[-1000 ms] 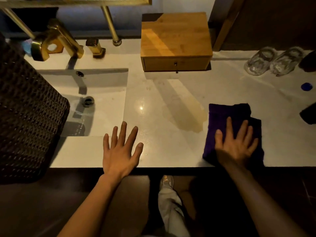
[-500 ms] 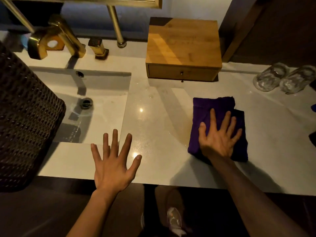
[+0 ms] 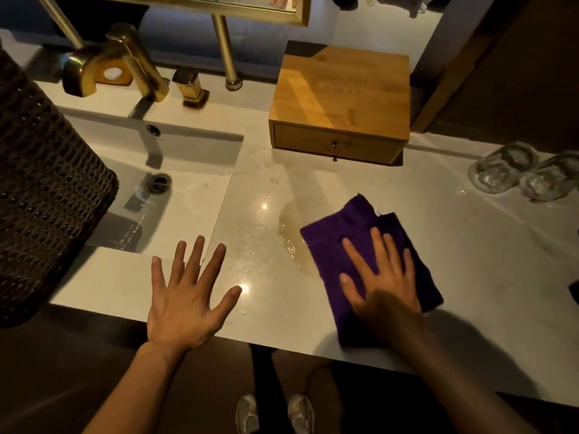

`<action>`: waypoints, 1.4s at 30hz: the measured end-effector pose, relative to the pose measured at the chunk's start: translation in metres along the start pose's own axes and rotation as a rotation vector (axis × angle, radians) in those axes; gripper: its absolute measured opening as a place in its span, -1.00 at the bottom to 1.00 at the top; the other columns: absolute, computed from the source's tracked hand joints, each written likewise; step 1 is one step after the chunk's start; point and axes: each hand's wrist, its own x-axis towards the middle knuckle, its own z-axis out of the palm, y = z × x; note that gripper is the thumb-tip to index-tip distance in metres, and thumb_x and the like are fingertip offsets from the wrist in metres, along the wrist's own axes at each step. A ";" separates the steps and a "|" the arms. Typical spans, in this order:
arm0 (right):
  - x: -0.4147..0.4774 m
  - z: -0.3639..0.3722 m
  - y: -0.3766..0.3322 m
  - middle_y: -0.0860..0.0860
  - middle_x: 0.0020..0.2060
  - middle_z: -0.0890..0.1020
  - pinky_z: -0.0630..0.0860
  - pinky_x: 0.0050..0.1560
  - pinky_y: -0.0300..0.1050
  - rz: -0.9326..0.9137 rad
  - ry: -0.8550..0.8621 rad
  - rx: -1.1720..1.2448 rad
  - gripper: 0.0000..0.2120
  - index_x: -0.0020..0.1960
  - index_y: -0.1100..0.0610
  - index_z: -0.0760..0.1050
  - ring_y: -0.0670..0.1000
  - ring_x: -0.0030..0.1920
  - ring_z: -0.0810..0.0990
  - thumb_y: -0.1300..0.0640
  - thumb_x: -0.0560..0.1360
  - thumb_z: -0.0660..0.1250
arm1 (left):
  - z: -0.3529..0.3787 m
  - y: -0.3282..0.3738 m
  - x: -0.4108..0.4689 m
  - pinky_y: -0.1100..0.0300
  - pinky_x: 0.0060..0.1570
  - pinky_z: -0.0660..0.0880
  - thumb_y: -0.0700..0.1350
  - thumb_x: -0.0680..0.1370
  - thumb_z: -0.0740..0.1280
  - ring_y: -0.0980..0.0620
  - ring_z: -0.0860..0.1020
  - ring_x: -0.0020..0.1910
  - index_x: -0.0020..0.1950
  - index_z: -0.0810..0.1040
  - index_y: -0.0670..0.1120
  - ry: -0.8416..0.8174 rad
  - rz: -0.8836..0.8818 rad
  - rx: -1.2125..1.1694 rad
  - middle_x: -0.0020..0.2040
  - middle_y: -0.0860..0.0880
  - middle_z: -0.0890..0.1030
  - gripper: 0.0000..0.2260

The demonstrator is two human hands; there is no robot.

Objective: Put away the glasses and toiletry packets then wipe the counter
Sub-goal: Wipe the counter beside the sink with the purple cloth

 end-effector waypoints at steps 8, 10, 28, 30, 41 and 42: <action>0.044 -0.016 0.068 0.09 0.62 -0.06 -0.08 0.55 0.28 0.238 -0.076 0.005 -0.34 0.57 -0.28 -0.18 0.16 0.61 -0.10 -0.37 0.49 -0.22 | 0.002 -0.003 0.001 -0.35 0.55 -0.10 0.45 0.57 -0.09 -0.09 -0.11 0.67 0.65 -0.10 0.23 -0.009 0.008 -0.004 0.68 0.01 -0.06 -0.31; 0.075 -0.018 0.056 0.10 0.61 -0.05 -0.09 0.55 0.27 0.157 -0.052 -0.010 -0.35 0.57 -0.26 -0.19 0.17 0.61 -0.10 -0.35 0.52 -0.20 | 0.002 -0.001 0.002 -0.35 0.55 -0.10 0.44 0.57 -0.08 -0.09 -0.09 0.67 0.65 -0.10 0.22 -0.006 0.015 -0.001 0.68 0.01 -0.05 -0.31; 0.198 -0.024 -0.034 0.05 0.62 -0.05 -0.01 0.56 0.17 -0.527 -0.070 -0.072 -0.40 0.59 -0.24 -0.14 0.10 0.62 -0.08 -0.31 0.59 -0.13 | 0.004 -0.002 0.002 -0.38 0.53 0.02 0.44 0.56 -0.01 -0.10 -0.01 0.66 0.65 -0.04 0.20 0.009 0.014 0.019 0.67 0.00 0.10 -0.29; 0.204 -0.025 -0.036 0.04 0.63 -0.08 -0.03 0.57 0.18 -0.598 -0.088 -0.102 -0.40 0.59 -0.24 -0.17 0.08 0.62 -0.13 -0.32 0.59 -0.15 | 0.004 -0.002 0.002 -0.38 0.52 0.02 0.45 0.56 0.00 -0.10 -0.01 0.66 0.65 -0.04 0.20 0.005 0.016 0.019 0.67 0.00 0.11 -0.28; 0.206 -0.030 -0.029 -0.01 0.62 -0.18 -0.10 0.57 0.24 -0.963 -0.164 -0.171 -0.41 0.60 -0.22 -0.18 0.05 0.61 -0.23 -0.29 0.61 -0.13 | 0.004 -0.003 0.002 -0.37 0.54 -0.03 0.44 0.56 -0.01 -0.10 -0.01 0.66 0.66 -0.03 0.19 0.025 0.035 0.007 0.67 -0.01 0.11 -0.28; 0.203 -0.030 -0.026 -0.02 0.62 -0.18 -0.10 0.56 0.24 -0.979 -0.170 -0.171 -0.41 0.60 -0.22 -0.17 0.06 0.61 -0.24 -0.29 0.61 -0.12 | 0.004 -0.003 0.002 -0.36 0.54 -0.05 0.44 0.56 -0.02 -0.10 -0.02 0.66 0.66 -0.04 0.19 0.026 0.032 0.009 0.67 -0.01 0.11 -0.28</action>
